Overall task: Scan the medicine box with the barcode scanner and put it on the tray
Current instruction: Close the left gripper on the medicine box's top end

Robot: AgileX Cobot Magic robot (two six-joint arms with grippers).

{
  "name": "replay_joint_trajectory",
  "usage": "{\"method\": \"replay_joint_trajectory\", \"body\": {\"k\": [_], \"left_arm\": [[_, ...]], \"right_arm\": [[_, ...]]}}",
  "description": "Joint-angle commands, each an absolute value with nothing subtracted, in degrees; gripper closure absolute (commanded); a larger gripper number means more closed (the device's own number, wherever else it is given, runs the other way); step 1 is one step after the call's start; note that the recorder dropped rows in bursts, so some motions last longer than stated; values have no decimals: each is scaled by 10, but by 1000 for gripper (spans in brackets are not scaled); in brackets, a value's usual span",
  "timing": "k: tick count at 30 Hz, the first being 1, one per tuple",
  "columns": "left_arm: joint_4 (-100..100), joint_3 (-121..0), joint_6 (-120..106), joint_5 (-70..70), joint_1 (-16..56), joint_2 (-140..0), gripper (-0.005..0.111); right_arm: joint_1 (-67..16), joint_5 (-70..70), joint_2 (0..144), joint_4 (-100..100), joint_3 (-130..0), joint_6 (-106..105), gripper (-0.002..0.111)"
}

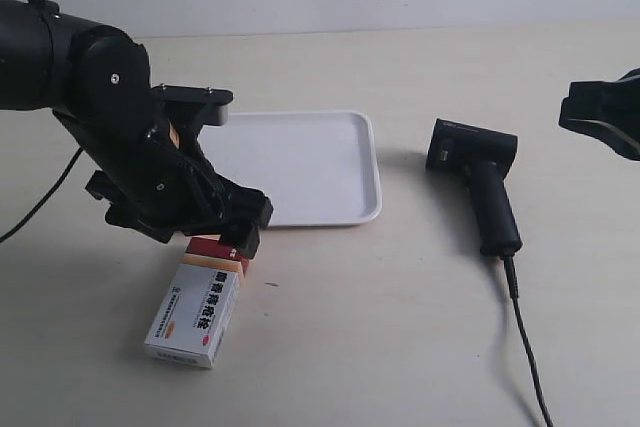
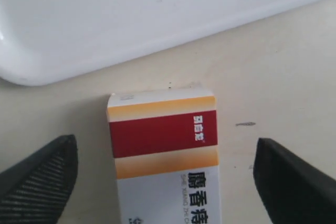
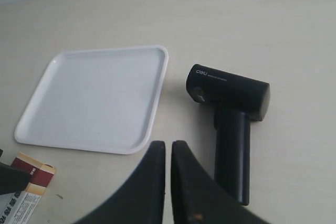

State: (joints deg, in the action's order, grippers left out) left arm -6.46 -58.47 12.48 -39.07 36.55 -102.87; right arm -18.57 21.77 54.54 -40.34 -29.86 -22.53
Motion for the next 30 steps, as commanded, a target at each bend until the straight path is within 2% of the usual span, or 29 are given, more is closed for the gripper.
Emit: {"method": "replay_joint_trajectory", "body": {"k": [1,30], "left_arm": [[-67,-589,122,-391,367,-1045,20],[-93,-589,79,-371,367,-1097,21]], "right_arm": [[-187,215,548,-398,-302,-230,101],[-187,214,546,-398,-302,-230,101]]}}
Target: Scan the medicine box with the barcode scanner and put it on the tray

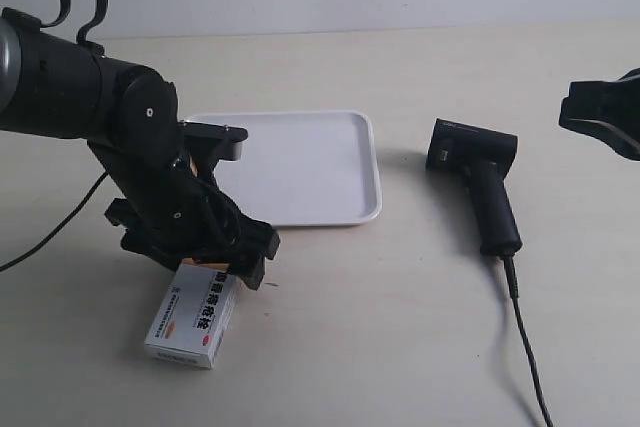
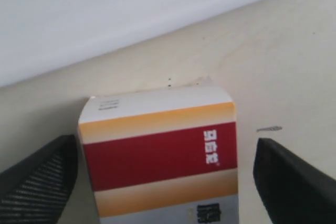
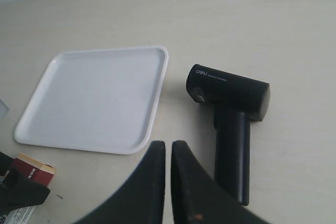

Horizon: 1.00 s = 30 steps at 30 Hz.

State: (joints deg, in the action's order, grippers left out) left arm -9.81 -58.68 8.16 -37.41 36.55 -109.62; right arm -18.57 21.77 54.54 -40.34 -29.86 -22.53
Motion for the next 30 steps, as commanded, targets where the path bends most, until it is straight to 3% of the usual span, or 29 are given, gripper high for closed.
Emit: {"method": "replay_joint_trajectory", "body": {"k": [1,4,12,18,24,30], "left_arm": [[-93,-589,79,-371,367,-1097,21],[-93,-589,79,-373,367,-1099,22],[-89,-589,78,-377,367,-1110,53],[-78,-589,77,-379,367,-1110,107],[-77,-589,74,-393,366,-1081,107],[-77,-589,74,-392,366,-1011,107]], "right_arm": [[-187,214,546,-398,-302,-230,101],[-187,214,546,-398,-302,-230,101],[-187,214,546,-398,-302,-230,101],[-187,214,546,-398,-302,-230,101],[-187,223,548,-392,-302,-212,101],[-187,230,580,-181,-302,25,101]]}}
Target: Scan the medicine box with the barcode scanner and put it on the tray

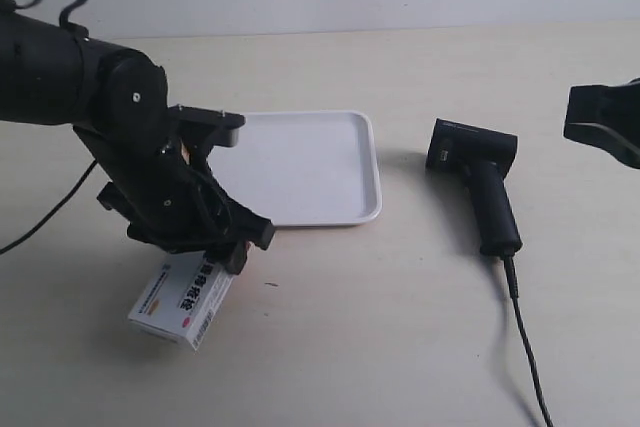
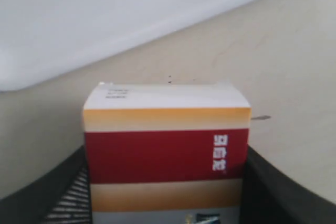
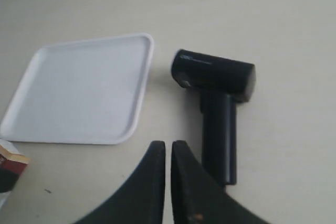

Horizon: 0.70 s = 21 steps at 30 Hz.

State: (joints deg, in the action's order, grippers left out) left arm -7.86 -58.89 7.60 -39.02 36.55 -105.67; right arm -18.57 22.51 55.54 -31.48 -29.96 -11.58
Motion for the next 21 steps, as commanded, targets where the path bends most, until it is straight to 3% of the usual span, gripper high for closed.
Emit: {"method": "replay_joint_trajectory", "body": {"k": [1,10,12,16,21], "left_arm": [[-77,-590,74,-391,366,-998,107],[-77,-636,60,-428,366,-951,107],[-77,-637,52,-434,366,-951,107],[-77,-637,47,-442,366,-951,107],[-77,-637,45,-443,366,-951,107]], "right_arm": [[-187,235,591,-144,-306,67,101],[-187,345,732,-79,-420,140,101],[-187,370,762,-79,-451,140,97],[-187,400,812,-79,-498,140,76],[-187,425,874,-90,-546,146,40]]}}
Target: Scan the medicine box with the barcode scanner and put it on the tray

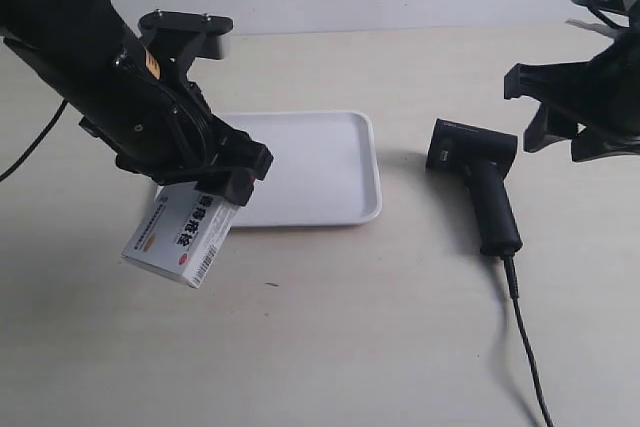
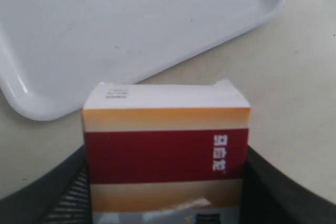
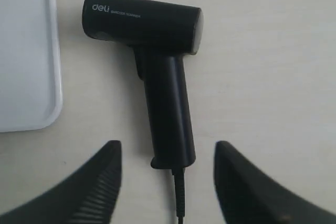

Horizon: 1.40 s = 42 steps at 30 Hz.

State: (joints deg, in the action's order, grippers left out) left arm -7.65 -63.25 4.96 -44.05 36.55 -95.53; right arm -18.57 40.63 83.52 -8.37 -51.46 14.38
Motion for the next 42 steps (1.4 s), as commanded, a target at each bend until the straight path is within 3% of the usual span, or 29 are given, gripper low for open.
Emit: {"method": "replay_joint_trajectory", "body": {"k": [1,16,42], "left_arm": [[-77,-637,42,-444,366,-951,107],[-77,-637,19,-445,366,-951,107],[-77,-637,4,-437,366,-951,107]], "right_arm": [[-187,426,883,-90,-551,145,37],[-187,404,1024,-110,-598,119,35],[-187,343,1108,-118,-632,105,36]]}}
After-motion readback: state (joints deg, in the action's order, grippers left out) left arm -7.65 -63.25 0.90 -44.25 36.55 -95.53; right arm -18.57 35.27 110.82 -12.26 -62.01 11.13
